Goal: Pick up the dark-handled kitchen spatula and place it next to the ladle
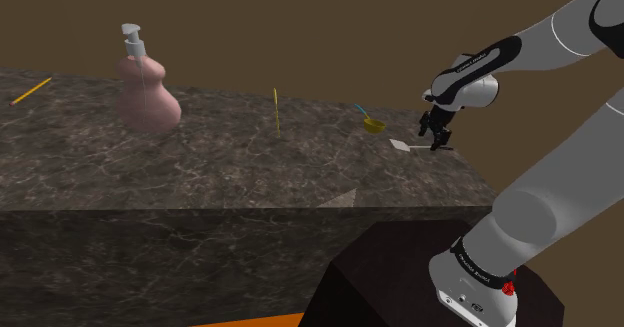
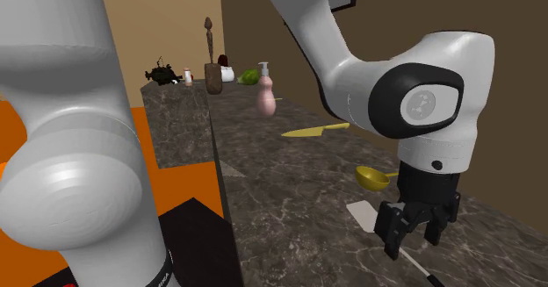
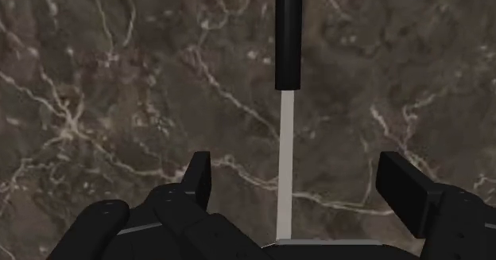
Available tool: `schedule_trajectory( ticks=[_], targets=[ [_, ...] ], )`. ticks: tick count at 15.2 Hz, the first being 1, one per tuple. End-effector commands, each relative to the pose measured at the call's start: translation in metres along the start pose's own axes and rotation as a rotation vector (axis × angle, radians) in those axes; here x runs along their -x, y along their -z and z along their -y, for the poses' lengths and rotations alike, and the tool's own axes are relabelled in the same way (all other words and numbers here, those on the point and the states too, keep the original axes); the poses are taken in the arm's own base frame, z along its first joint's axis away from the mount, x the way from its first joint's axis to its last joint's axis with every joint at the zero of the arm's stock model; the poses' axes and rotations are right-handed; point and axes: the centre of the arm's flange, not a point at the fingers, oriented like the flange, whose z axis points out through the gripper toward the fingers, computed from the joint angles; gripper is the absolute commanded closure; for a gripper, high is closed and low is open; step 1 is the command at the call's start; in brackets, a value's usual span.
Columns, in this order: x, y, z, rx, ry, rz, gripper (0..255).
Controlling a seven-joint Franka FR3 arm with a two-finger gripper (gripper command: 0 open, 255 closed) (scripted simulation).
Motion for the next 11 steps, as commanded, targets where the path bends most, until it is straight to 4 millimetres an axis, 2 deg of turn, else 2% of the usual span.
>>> schedule_trajectory(
  ticks=[1, 4, 11],
  targets=[
    [0.000, 0.013, 0.000, 0.000, 0.000, 0.000, 0],
    [0.000, 0.050, 0.000, 0.000, 0.000, 0.000, 0],
    [0.000, 0.050, 0.000, 0.000, 0.000, 0.000, 0]
  ],
)
